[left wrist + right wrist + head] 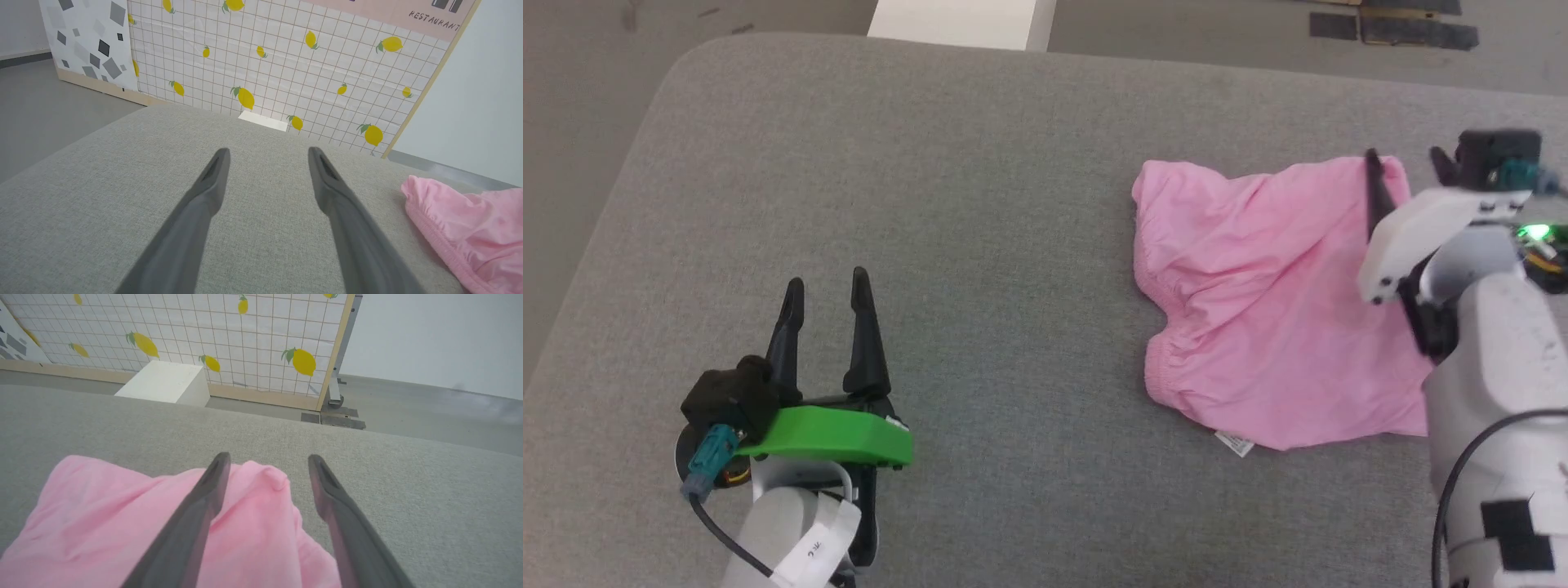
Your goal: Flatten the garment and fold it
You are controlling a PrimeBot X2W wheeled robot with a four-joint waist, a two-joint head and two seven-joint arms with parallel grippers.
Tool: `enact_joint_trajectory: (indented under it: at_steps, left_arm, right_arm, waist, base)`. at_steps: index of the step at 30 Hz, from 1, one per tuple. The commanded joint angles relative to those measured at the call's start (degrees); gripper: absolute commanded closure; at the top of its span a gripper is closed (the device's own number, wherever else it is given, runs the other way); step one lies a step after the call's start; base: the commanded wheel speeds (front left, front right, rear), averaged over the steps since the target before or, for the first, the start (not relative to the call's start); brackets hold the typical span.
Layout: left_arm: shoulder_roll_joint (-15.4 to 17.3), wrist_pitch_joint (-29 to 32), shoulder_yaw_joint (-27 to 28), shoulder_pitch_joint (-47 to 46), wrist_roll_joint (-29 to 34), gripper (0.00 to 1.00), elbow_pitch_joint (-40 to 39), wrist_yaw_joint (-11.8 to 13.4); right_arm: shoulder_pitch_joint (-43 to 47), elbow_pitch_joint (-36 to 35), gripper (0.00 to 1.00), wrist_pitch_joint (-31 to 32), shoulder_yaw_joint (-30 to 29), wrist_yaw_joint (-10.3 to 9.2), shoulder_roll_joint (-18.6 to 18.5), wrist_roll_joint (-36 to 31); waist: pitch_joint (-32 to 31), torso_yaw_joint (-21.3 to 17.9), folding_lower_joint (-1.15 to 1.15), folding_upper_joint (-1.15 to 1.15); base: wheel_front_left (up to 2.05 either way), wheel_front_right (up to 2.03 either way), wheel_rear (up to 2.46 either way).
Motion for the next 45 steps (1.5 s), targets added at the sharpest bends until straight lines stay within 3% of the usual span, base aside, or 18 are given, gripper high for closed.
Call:
enact_joint_trajectory:
  at_steps: [1,5,7,12,19,24,28,37,45]
  left_arm:
    - [-0.1,-0.3,0.2,0.4,0.7,0.00,0.2,0.1]
    - [-0.1,-0.3,0.6,1.5,1.2,0.00,0.6,-0.4]
    - [-0.1,-0.3,0.7,2.0,1.4,0.00,0.8,-0.5]
    - [-0.1,-0.3,0.2,3.3,1.7,0.00,1.1,-0.7]
    - [-0.1,-0.3,-2.8,4.5,2.2,0.00,3.0,-2.1]
    - [-0.1,0.0,-9.2,3.7,2.1,0.00,9.1,-4.1]
    - [-0.1,4.3,-14.0,0.6,0.3,0.00,15.1,-4.3]
    - [-0.1,18.5,-20.5,-4.9,-5.0,0.00,23.1,-1.1]
    - [-0.1,23.1,-21.3,-7.8,-6.2,0.00,25.0,2.1]
  right_arm:
    - [2.5,-0.3,0.00,-4.1,1.7,-0.10,0.1,2.1]
    - [9.0,-4.2,0.00,-14.4,6.6,-0.10,0.1,7.7]
    - [12.7,-7.0,0.00,-16.6,8.4,-0.10,0.1,10.0]
    - [25.3,-18.3,0.00,-18.3,11.0,-0.10,0.2,11.8]
    - [38.0,-30.4,0.00,-18.5,10.4,-0.10,0.2,13.6]
    - [41.4,-33.0,0.00,-18.1,9.7,-0.10,0.2,14.3]
    - [41.8,-34.1,0.00,-17.5,10.1,-0.10,0.2,14.9]
    - [41.8,-33.9,0.00,-17.3,11.6,-0.10,0.2,16.6]
    - [41.3,-33.7,0.00,-17.6,12.9,-0.10,0.2,17.5]
  waist:
    - [-1.8,-1.6,-0.01,0.00]
    - [-4.3,-3.7,-0.01,0.00]
    - [-5.4,-4.8,-0.01,0.00]
    - [-8.0,-7.7,-0.01,0.00]
    - [-9.8,-10.9,-0.01,0.00]
    - [-9.9,-12.9,-0.01,0.00]
    - [-9.7,-14.6,-0.01,0.00]
    - [-9.1,-18.0,-0.01,0.00]
    - [-7.7,-20.4,-0.01,0.00]
  base:
    - [0.00,0.00,0.00]
    - [0.00,0.00,0.00]
    - [0.00,0.00,0.00]
    - [0.00,0.00,0.00]
    - [0.00,0.00,0.00]
    - [0.00,0.00,0.00]
    - [0.00,0.00,0.00]
    - [0.00,0.00,0.00]
    - [0.00,0.00,0.00]
